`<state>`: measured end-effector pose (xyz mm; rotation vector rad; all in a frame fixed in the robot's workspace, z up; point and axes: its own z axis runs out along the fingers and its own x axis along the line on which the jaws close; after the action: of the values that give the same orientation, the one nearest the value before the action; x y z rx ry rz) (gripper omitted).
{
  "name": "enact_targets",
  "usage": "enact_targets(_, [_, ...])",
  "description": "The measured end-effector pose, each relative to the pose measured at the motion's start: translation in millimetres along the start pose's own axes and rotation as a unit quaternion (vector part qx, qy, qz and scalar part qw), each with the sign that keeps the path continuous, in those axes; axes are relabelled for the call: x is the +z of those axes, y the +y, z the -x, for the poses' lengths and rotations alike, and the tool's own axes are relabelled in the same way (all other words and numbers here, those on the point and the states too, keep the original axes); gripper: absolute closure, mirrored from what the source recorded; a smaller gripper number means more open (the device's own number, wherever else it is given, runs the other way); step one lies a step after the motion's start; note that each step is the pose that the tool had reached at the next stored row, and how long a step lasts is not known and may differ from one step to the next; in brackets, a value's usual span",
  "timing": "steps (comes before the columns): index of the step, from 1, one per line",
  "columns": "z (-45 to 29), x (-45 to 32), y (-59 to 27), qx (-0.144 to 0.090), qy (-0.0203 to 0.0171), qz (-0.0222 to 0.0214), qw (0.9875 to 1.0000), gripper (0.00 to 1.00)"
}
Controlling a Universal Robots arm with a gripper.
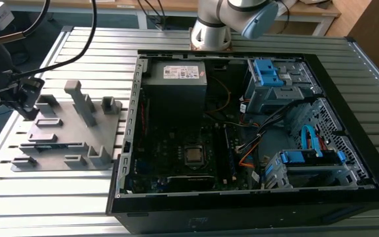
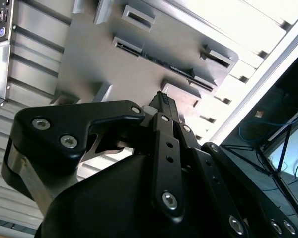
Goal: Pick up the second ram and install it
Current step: 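Reach for the second ram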
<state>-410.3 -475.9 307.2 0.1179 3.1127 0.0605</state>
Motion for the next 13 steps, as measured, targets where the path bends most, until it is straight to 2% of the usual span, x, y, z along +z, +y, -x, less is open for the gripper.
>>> enact_targets(13, [-2.0, 9.2, -5.8, 0.000, 0.0000, 0.0000, 1.0000, 0.90])
